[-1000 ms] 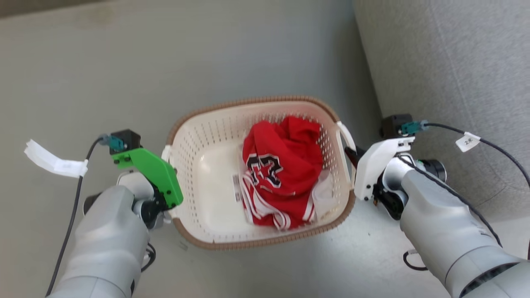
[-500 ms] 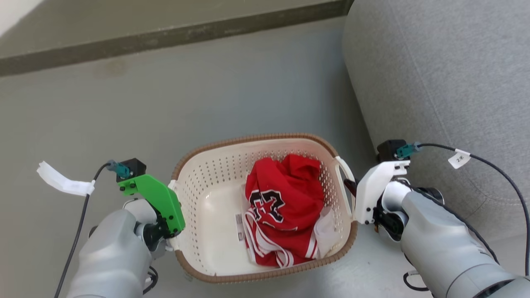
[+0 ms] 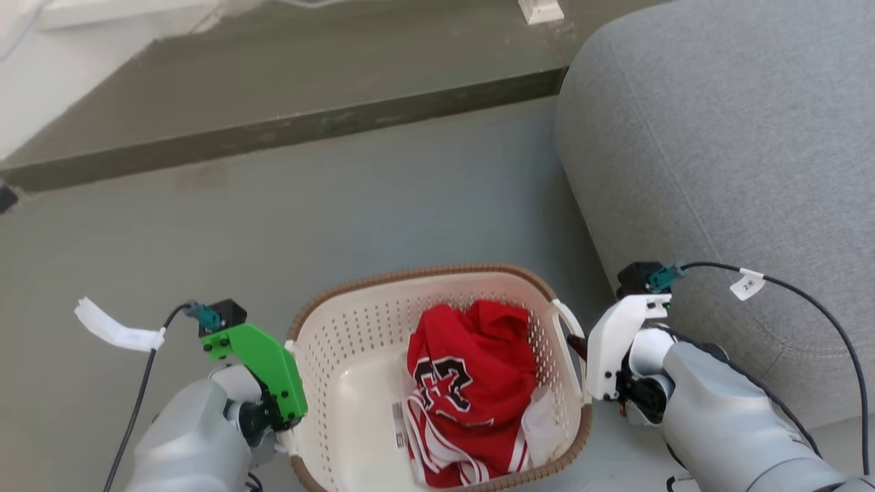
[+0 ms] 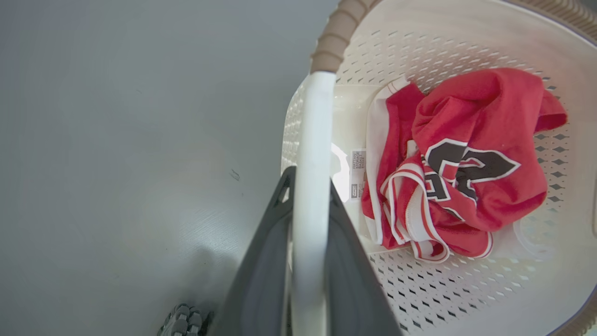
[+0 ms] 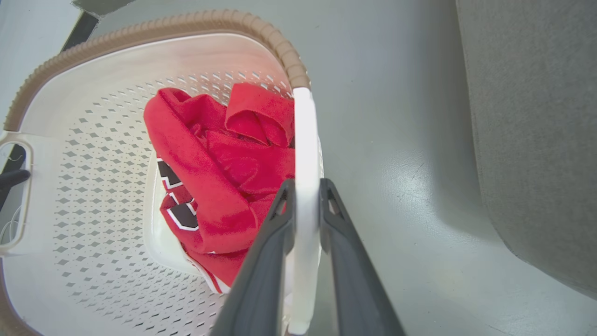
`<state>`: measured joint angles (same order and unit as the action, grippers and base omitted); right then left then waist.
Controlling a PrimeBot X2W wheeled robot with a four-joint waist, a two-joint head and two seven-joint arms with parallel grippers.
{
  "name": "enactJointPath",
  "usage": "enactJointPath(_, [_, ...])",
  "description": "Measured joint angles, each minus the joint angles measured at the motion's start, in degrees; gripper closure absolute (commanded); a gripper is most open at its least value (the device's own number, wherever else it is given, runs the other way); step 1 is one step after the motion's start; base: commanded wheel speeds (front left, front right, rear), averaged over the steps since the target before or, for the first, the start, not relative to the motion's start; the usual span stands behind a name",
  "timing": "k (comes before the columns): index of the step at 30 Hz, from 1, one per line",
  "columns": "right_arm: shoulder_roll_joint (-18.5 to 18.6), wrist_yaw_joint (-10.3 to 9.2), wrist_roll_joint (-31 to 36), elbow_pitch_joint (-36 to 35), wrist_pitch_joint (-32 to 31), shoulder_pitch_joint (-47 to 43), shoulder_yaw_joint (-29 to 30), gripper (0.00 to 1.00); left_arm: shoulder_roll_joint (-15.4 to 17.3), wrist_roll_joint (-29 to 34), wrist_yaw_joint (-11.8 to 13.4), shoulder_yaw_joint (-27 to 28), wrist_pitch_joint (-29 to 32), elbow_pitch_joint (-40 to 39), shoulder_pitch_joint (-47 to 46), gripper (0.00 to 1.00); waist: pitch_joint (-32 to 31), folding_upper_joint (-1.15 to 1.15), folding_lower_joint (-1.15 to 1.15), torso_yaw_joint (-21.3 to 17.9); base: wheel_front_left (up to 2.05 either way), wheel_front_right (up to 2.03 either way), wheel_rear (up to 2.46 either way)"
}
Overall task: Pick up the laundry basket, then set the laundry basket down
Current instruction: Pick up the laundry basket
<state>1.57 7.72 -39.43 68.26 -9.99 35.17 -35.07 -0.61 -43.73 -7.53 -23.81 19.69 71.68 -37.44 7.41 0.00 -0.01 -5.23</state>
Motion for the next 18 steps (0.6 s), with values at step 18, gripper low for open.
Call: enactJointPath(18, [0.04, 0.0, -2.99, -0.23, -4.2, -3.09, -1.4, 1.0, 0.21, -2.27, 0.0, -0.71, 2.82, 0.59, 3.7, 1.0, -6.7, 0.0, 0.0, -0.47, 0.0, 0.0, 0.0])
